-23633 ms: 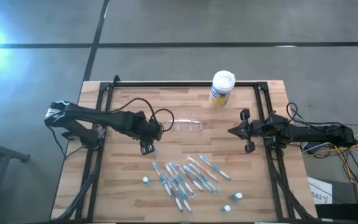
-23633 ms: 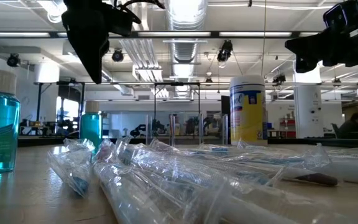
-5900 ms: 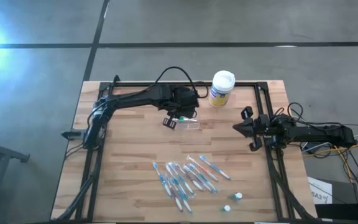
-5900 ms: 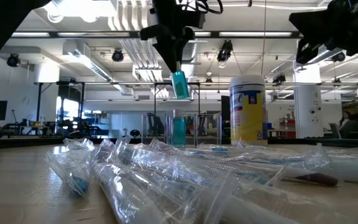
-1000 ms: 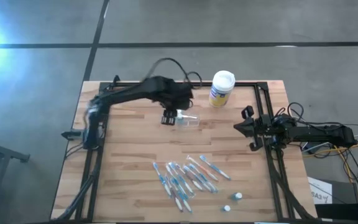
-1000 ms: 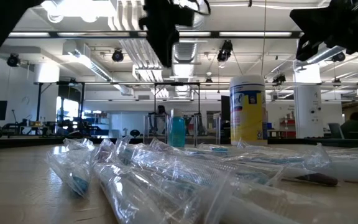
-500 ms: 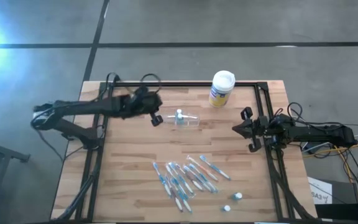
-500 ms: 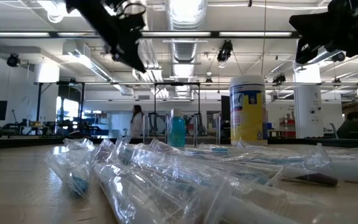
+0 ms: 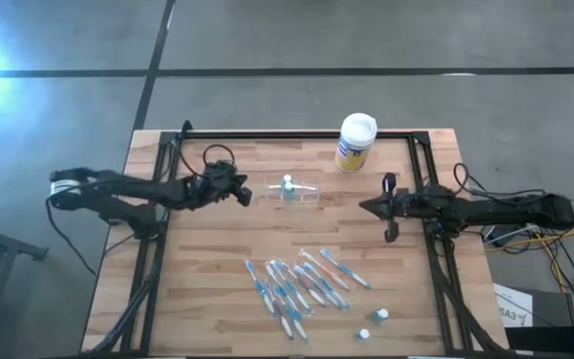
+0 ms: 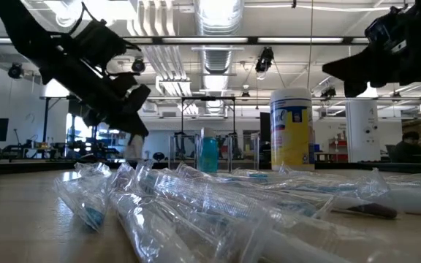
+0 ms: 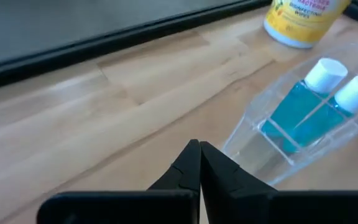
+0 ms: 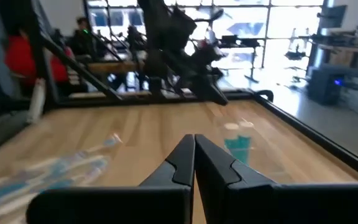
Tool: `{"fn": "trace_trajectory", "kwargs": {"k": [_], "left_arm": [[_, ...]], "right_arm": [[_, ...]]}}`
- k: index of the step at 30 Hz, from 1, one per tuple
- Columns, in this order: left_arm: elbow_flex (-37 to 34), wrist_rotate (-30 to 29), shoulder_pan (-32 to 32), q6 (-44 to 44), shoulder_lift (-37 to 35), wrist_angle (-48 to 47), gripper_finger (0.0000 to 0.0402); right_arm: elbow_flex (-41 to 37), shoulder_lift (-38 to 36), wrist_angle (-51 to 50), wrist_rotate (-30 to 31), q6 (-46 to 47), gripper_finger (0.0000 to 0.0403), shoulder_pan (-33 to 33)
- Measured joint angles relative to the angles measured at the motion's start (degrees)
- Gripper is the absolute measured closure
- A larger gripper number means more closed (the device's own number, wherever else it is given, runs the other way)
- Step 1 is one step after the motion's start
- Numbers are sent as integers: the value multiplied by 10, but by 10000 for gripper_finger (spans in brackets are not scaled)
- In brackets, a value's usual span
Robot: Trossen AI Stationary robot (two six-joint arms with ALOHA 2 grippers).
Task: Pick & Place toothbrushing station
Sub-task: Adjust the transparent organizer
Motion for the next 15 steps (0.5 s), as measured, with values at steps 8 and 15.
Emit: {"fn": "trace_trajectory", "kwargs": {"k": [8, 15], "left_arm": [[21, -5, -4, -12, 103, 65, 398], [27, -39, -5, -8, 158, 108, 399]], "right_arm": [[0, 105, 73, 6, -23, 394, -1], [19, 207, 91, 5, -22, 394, -1]]}}
